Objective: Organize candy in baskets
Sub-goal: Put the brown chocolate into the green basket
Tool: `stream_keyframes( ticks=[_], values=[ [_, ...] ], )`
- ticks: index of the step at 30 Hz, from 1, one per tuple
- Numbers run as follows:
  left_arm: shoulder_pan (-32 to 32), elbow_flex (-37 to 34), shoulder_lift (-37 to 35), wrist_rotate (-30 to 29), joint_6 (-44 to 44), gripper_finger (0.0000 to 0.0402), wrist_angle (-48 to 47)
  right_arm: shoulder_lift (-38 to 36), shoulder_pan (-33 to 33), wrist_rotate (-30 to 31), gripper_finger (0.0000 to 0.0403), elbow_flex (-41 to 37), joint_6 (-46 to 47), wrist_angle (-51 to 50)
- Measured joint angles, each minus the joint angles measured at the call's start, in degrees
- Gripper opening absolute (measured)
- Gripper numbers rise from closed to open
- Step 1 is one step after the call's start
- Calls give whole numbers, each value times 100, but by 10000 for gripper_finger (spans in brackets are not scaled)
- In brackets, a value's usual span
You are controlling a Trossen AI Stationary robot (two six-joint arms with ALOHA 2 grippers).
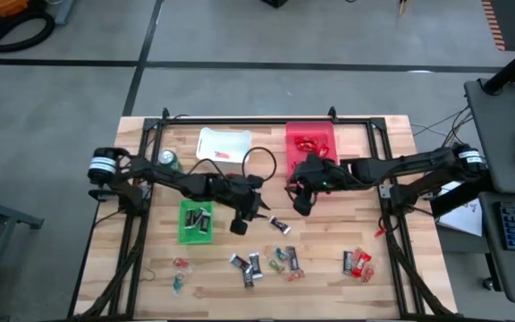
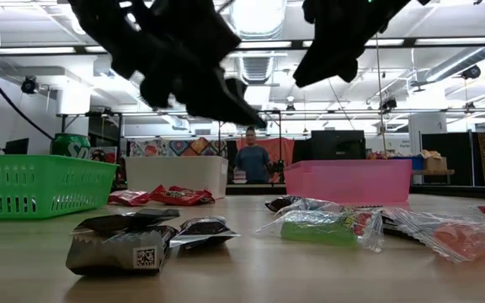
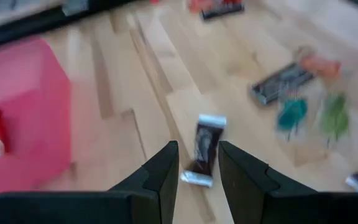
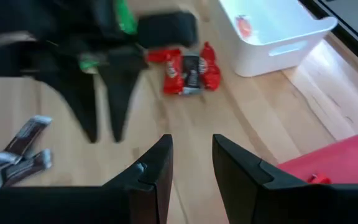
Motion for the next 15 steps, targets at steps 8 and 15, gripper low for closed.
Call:
stream_keyframes(
  ticks=[8,15],
  values=[
    [-2,7,881,45,15,99,1171,-81,79,3,105,-9,12,-84],
    [25,7,1113,159,-174,130,1489,-78,79,4,105,-44,14,-106]
  ],
)
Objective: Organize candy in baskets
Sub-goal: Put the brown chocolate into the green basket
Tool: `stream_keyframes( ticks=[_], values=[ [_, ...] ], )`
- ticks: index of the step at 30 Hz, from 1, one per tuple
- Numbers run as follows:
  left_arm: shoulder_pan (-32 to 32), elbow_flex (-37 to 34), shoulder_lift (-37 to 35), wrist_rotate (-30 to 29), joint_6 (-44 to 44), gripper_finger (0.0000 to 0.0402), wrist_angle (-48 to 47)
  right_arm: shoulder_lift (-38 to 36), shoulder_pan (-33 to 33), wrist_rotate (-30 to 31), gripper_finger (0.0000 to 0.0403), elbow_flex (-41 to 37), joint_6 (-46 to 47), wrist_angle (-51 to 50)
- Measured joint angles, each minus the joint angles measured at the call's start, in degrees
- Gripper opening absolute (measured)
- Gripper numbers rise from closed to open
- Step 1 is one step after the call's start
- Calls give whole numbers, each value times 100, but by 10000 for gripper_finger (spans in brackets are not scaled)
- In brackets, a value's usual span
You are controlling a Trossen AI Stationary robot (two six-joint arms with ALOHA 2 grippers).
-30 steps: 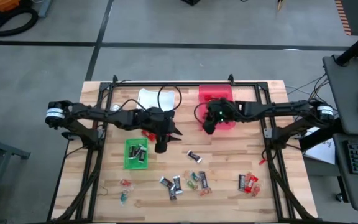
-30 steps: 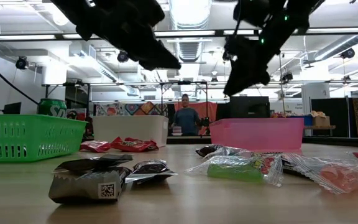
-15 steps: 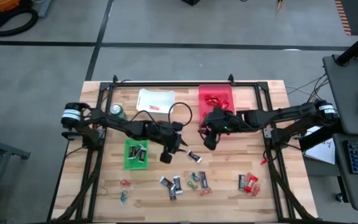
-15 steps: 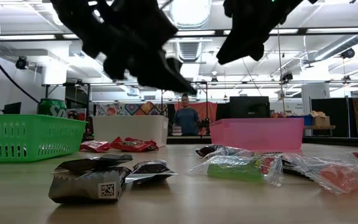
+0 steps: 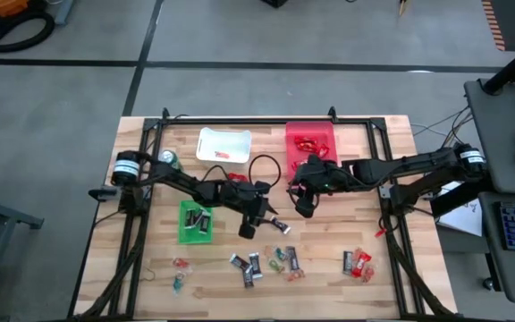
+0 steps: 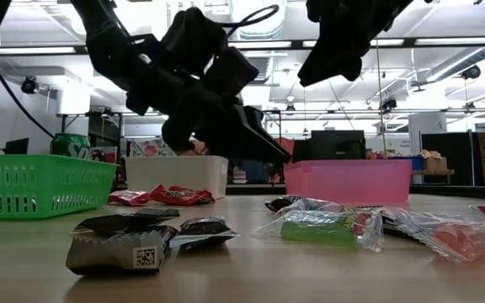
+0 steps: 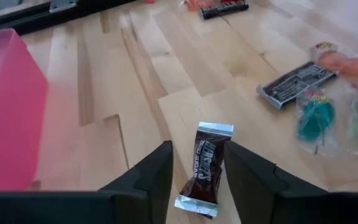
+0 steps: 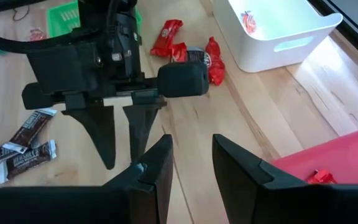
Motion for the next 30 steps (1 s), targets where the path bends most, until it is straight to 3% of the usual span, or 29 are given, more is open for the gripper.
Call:
stream_keyframes(
  ticks=[10,23,30],
  values=[
    [54,2,540,156,-389,179,743,2,-2,45,105,-141,2,68],
    [213,307,1094,641,-624,178,858,7,-2,46,105,-236,0,279],
    [212,256,1094,645,-476,144,775,7,-2,46,105,-240,-66,280]
  ],
)
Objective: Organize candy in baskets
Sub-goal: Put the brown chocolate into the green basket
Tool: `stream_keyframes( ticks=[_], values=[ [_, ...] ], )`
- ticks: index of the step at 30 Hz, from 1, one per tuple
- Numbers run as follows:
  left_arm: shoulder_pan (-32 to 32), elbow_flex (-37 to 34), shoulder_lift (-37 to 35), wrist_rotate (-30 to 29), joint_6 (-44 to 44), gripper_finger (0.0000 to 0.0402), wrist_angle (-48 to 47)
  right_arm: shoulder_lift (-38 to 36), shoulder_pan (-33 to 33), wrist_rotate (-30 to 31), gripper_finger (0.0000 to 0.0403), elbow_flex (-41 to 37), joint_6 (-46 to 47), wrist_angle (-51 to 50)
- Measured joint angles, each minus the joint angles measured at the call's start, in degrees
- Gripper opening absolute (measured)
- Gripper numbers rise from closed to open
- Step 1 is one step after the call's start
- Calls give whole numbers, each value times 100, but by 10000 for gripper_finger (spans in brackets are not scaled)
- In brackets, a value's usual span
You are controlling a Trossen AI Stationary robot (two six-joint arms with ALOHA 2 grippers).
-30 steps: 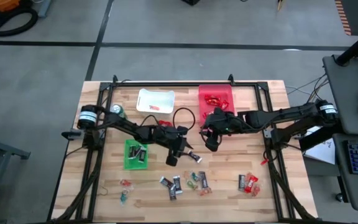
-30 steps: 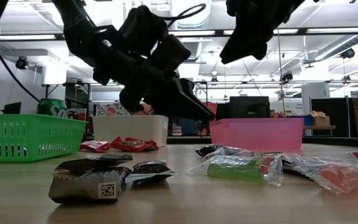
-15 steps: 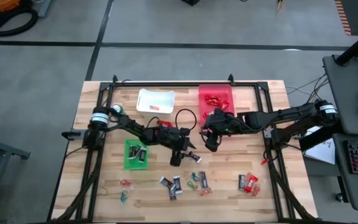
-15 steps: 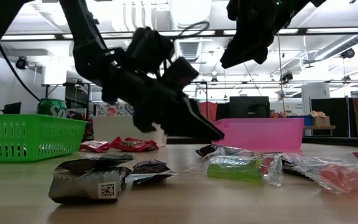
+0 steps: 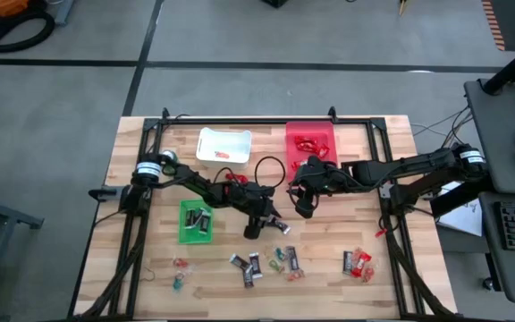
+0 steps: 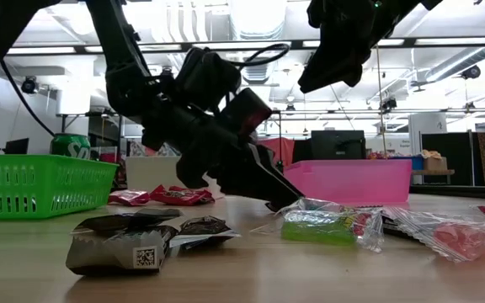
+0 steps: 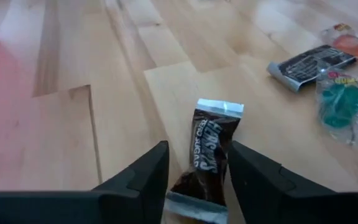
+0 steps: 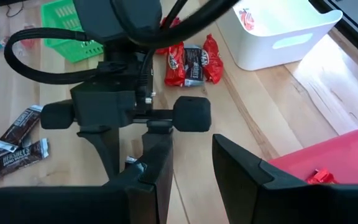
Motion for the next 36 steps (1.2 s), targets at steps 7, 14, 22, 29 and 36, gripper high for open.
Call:
stream_keyframes(
  ticks=[7,14,22,29,36],
  values=[
    [9,-1,0,0,1,83,-105,0,0,0,105,0,2,0],
    [12,-1,-11,15,2,26,-104,2,0,2,105,0,2,2],
    [28,-8,-76,4,4,1,-169,2,0,7,105,-1,2,4],
    [150,-14,-600,-54,4,0,-693,2,-2,603,105,-2,70,54],
    [284,-14,-1755,-68,4,0,-2426,0,-75,1211,105,-2,68,88]
  ],
)
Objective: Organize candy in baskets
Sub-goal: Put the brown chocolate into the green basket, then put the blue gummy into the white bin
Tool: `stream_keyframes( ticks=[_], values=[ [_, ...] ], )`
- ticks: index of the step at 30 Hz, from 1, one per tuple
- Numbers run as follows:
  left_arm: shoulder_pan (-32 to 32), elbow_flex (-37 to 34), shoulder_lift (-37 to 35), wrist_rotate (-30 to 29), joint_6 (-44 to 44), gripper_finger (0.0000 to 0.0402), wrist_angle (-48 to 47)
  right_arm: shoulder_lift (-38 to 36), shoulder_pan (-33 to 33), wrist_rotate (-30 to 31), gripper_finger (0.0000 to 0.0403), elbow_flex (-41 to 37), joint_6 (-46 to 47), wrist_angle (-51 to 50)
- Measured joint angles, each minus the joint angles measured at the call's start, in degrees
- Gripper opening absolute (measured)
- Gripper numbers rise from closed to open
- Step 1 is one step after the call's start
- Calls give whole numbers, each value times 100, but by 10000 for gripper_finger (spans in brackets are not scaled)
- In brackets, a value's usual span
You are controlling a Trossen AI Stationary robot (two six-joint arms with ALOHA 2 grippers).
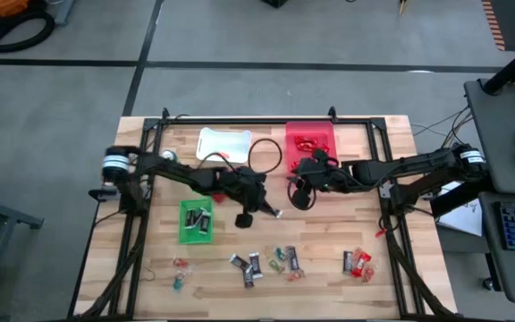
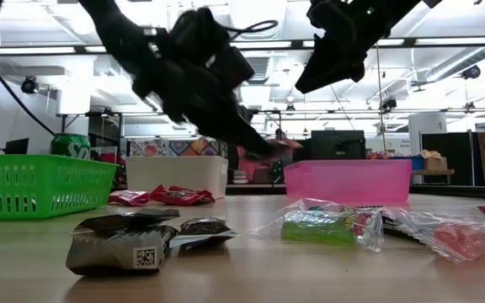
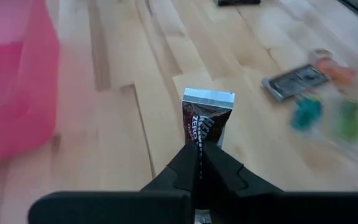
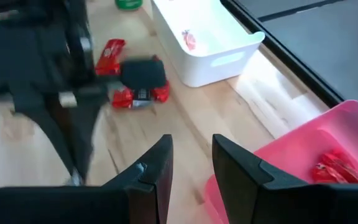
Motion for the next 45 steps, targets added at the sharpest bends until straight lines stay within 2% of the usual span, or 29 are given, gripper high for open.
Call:
stream_keyframes(
  ticks=[5,13,18,24,28,36,45],
  values=[
    [-11,2,-1013,-206,-204,0,-1702,2,-122,-1,105,0,-98,155],
    [-72,-32,-2507,-277,-1376,0,-4054,2,-194,2,105,0,-367,455],
    [-250,-92,-3027,-304,-2207,0,-5270,2,-217,-2,105,0,-463,540],
    [-634,-107,-3259,-347,-3236,0,-6518,2,-231,-2,105,0,-524,526],
    [-971,-259,-3270,-695,-3685,0,-6854,2,-231,-4,105,0,-626,520],
    [-1196,-629,-3270,-794,-4264,8,-6784,2,-231,-7,105,0,-750,520],
    [-1195,-643,-3270,-843,-4227,84,-6757,2,-231,-9,105,0,-752,520]
  ],
)
